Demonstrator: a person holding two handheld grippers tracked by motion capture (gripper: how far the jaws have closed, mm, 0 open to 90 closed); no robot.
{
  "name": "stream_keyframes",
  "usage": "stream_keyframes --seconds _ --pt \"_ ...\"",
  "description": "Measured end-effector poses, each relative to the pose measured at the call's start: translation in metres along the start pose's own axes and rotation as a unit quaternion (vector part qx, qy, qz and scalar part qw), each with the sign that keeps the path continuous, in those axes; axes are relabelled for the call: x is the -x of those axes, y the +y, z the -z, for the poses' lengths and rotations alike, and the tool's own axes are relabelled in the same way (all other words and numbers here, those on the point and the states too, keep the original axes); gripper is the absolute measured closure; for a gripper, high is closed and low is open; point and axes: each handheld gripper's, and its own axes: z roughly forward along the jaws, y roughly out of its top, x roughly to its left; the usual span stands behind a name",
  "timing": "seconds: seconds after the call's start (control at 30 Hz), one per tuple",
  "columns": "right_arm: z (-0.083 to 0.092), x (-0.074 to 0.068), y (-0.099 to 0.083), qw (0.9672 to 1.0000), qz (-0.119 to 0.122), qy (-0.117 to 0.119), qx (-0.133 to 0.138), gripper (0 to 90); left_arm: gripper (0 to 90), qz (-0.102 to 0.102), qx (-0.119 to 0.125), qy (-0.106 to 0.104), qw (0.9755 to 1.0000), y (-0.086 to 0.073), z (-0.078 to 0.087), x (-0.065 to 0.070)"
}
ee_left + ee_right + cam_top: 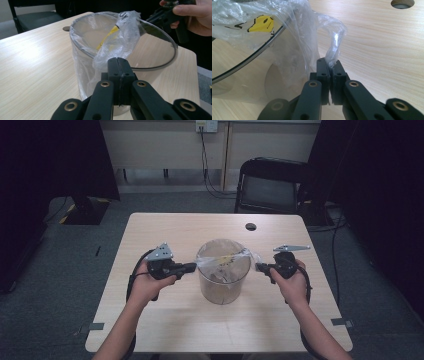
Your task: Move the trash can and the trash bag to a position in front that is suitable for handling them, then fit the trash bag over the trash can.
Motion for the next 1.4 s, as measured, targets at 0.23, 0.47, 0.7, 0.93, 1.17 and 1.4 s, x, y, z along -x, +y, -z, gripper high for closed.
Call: stream_keyframes --seconds 0.23,0.47,0.7,0.93,1.17,1.4 --pt "-0.005 0.002 -0.002 1.0 -0.004 -0.002 -0.004 89.3 90.0 -0.012 -0.018 -0.012 0.9997 -0.013 -0.005 0.011" --pt "-0.006 0.0 -0.002 1.0 -0.005 0.004 -0.006 89.6 90.0 -0.005 -0.009 -0.021 0.9997 -0.018 -0.005 0.01" --pt "-0.005 -0.002 -0.004 1.0 -0.003 0.008 -0.006 89.8 90.0 -0.011 -0.015 -0.022 0.9996 -0.02 -0.005 0.011" --pt "-0.005 0.001 -0.005 0.9999 -0.005 0.01 -0.003 89.8 90.0 0.003 -0.018 -0.04 0.999 -0.028 -0.005 0.016" --pt "-0.009 -0.002 -0.006 0.9999 -0.006 0.014 -0.005 89.9 90.0 0.002 -0.034 -0.046 0.9984 -0.034 -0.009 0.018" --pt "-0.012 -0.001 -0.008 0.9999 -0.008 0.012 -0.003 89.9 90.0 0.005 -0.033 -0.053 0.998 -0.035 -0.012 0.021"
